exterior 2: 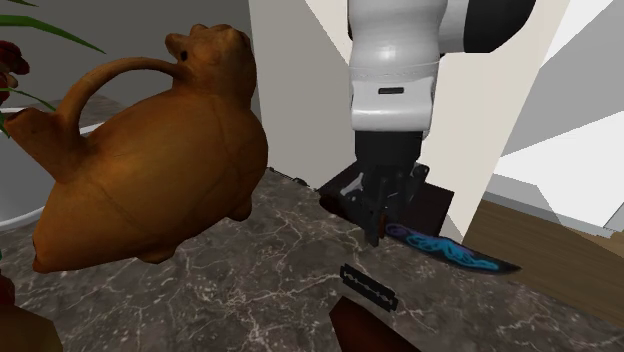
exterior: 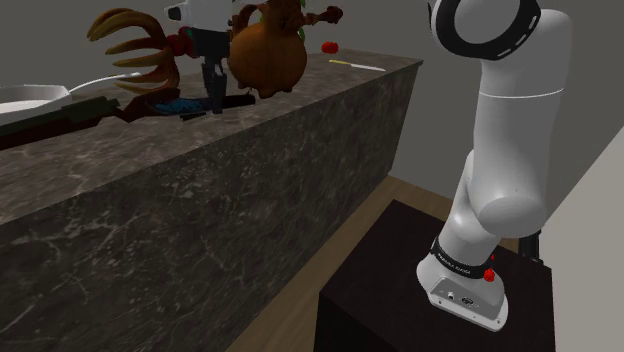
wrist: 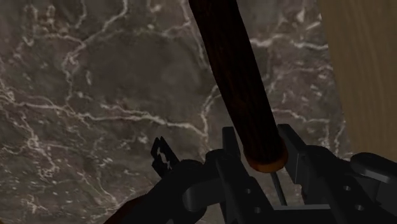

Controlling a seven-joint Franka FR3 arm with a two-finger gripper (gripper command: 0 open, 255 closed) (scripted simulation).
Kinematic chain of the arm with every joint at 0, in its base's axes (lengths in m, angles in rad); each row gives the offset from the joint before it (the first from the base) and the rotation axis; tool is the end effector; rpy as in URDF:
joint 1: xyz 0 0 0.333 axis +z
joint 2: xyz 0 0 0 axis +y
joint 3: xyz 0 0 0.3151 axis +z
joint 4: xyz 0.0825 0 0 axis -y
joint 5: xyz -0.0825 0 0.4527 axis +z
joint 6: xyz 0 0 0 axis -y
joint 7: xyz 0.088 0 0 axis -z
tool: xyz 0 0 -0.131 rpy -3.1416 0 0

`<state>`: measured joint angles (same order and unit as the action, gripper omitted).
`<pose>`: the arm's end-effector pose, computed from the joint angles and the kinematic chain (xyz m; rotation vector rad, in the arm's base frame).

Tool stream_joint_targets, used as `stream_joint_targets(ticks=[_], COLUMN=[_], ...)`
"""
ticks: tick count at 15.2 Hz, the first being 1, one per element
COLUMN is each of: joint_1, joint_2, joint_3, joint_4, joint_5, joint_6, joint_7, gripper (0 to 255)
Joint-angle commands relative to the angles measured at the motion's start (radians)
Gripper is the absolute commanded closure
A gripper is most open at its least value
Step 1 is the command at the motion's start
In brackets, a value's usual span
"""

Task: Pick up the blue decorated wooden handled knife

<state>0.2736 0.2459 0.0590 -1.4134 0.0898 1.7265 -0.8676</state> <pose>0.6705 0.2382 0.5368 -2.5338 -1.7094 -0.1416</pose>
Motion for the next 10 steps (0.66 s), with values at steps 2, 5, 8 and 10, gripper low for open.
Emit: stream_joint_targets(ticks=[2,5,8,10], joint_1=[0.001,0.001,0.001,0.001], joint_2=[0.015,0.027,0.043,0.044], joint_3=[0.000,0.000,0.001,0.001], joint_4=[0.064,0.123,0.188,0.191], joint_5=[-0.002,-0.003,-0.004,-0.004], joint_6=[-0.049,-0.096,-0.144,-0.146], joint_7=[0.005,0.010,0.014,0.014], gripper=[255,255,255,255])
